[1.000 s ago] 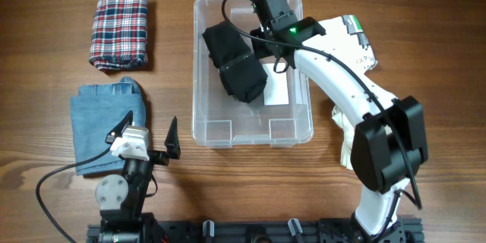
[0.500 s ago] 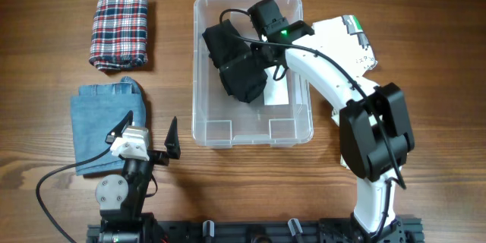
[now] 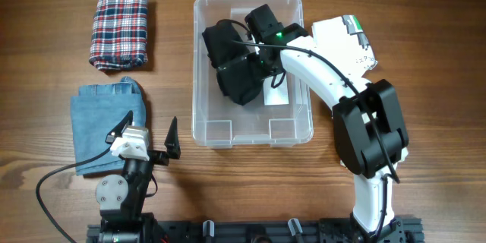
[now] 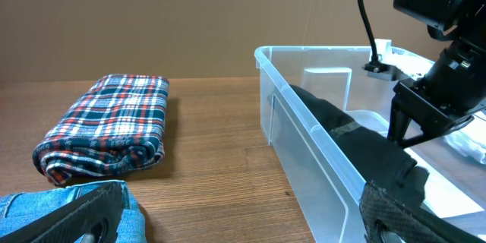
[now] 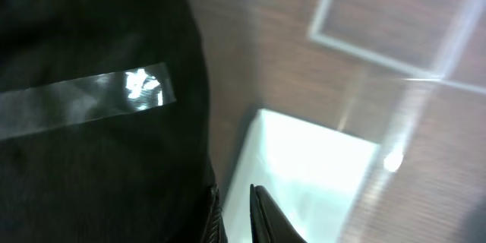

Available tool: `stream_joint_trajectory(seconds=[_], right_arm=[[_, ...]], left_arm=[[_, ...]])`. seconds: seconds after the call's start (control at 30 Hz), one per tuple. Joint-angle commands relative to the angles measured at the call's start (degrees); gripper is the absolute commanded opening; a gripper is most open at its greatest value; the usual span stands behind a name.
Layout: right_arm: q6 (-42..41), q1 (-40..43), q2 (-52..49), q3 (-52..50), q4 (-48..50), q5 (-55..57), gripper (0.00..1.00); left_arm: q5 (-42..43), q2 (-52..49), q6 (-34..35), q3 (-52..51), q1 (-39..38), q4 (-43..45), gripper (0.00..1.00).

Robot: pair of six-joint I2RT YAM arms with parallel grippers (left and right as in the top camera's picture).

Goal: Pack container
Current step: 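Lay the black garment flat along the container's left side, then press and straighten the black garment in the container, then release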

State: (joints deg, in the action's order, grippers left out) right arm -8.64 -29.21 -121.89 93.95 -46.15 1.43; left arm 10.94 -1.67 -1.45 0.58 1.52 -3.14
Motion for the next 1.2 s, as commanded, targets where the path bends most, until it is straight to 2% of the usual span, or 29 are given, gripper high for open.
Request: stream_joint_trajectory(seconds=[0.0, 0.43, 0.8, 0.93, 1.17], right_arm=[[1.0, -1.3, -1.4, -0.3, -0.2, -8.2, 0.14], [-2.3, -1.9, -0.3, 0.1, 0.0, -10.1, 0.11], [-7.7, -2.0, 11.1, 2.3, 3.1, -10.8, 0.11], [-8.5, -2.9, 12.2, 2.3, 7.0, -12.0, 0.11], [-10.0, -5.0, 8.4, 2.0, 17.7, -11.3, 0.11]], left_arm=[[-0.3, 0.1, -0.7, -0.3, 0.4, -0.3, 1.00], [-0.3, 0.1, -0.7, -0.3, 0.4, -0.3, 1.00], [-0.3, 0.1, -0.7, -0.3, 0.4, -0.3, 1.00], [-0.3, 0.1, -0.7, -0.3, 0.4, -0.3, 1.00], [-0.3, 0.1, -0.7, -0.3, 0.4, -0.3, 1.00]])
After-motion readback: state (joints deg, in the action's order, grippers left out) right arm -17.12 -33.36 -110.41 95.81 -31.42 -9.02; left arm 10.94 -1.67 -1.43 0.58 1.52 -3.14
